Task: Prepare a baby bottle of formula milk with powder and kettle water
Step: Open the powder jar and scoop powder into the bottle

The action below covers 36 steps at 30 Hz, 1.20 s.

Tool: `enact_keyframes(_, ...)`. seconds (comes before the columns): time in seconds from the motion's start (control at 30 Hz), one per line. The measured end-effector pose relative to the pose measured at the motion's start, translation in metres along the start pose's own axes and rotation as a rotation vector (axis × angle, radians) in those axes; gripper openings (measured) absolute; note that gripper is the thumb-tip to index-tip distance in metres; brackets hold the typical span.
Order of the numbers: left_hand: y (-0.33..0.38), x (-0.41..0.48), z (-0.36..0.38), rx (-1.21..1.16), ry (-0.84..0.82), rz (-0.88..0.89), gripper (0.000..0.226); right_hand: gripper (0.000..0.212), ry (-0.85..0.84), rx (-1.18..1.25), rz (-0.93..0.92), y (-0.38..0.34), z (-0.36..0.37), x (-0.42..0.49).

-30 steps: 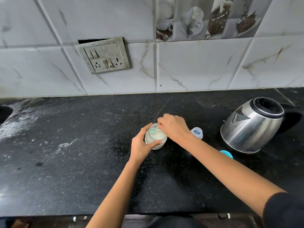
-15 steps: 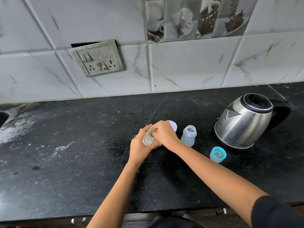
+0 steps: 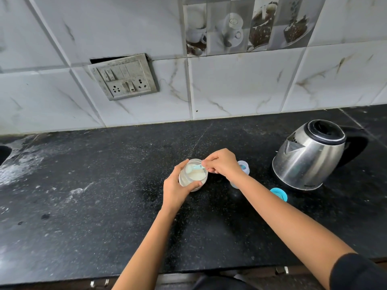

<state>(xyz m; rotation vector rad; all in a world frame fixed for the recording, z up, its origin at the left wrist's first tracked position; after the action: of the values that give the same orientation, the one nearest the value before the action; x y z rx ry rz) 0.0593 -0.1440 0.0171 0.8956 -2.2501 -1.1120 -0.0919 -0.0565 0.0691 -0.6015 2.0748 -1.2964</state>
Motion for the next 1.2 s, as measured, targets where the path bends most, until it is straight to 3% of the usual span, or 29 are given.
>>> enact_keyframes(0.57,-0.011,0.006,-0.005,-0.042,0.075,-0.053,0.068,0.005,0.034,0.147,0.126,0.009,0.003,-0.002)
enact_keyframes(1.2,-0.021,0.011,-0.004,-0.082,0.097,-0.076,0.067,0.003,0.032,0.366,0.137,0.021,0.007,0.002)
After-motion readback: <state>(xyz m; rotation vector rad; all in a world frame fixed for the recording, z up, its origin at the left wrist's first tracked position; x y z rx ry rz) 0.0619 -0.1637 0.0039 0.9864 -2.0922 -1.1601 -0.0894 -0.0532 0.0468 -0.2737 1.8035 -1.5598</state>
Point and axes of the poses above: each hand's wrist, its own x-axis towards the middle knuckle, its own z-axis out of the palm, y = z × x, the point moved 3 cm from there along x, towards the middle knuckle, and after that the axes turned 13 degrees about x, right-handed, at the moved point
